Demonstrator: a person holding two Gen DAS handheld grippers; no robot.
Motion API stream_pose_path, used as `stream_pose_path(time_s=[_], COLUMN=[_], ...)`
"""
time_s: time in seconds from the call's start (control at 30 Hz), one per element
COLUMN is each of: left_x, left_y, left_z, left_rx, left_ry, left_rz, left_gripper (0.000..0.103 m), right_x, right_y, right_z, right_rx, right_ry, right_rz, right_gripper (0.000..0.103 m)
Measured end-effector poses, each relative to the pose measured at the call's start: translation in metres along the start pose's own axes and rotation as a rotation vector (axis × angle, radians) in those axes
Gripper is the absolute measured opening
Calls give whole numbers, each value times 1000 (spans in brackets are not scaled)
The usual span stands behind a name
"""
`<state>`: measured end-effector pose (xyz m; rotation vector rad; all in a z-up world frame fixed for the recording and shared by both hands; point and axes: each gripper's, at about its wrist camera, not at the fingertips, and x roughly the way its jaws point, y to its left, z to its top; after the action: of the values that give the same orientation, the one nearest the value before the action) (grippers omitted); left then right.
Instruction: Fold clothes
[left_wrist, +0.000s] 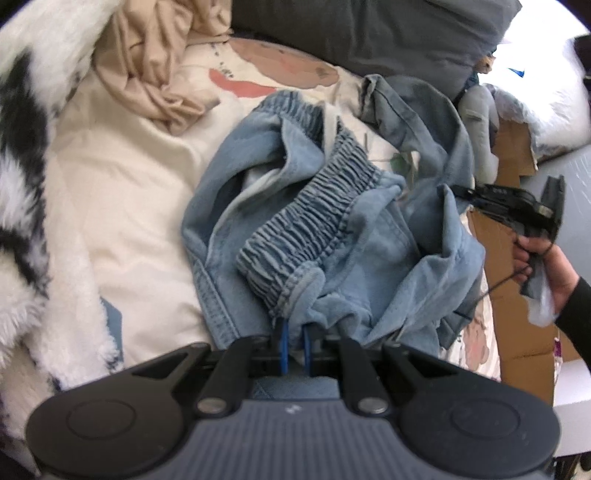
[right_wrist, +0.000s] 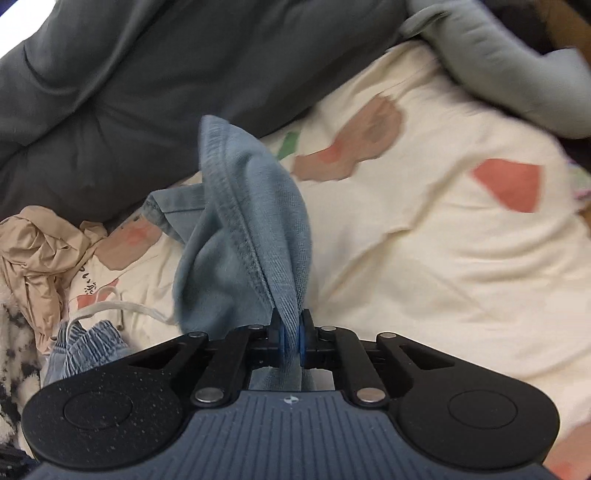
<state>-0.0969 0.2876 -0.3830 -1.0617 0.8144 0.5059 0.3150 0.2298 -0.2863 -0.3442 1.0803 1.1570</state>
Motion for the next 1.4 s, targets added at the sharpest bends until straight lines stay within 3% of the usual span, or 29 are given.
stream_pose_path(time_s=[0.4,0.77,1.13,1.4], left_x=[-9,-23,-22,-20], left_y=[-34,-67,-108,-140], left_z=[12,28,57,76], left_rx=[68,177,274,356], left_ry=[-50,-89,-142,-179], left_rz=[29,37,26,7], left_gripper=[8,8,8,8], right_x=[-107,-211,-316,-367], right_y=[-48,-88,-89,-75], right_z=[-51,-122,-206,-271], right_rx=[57,215,358,489], right_ry=[-56,-144,-251,-309], right_rz=[-110,-186,-233,-291], right_gripper=[5,5,5,5])
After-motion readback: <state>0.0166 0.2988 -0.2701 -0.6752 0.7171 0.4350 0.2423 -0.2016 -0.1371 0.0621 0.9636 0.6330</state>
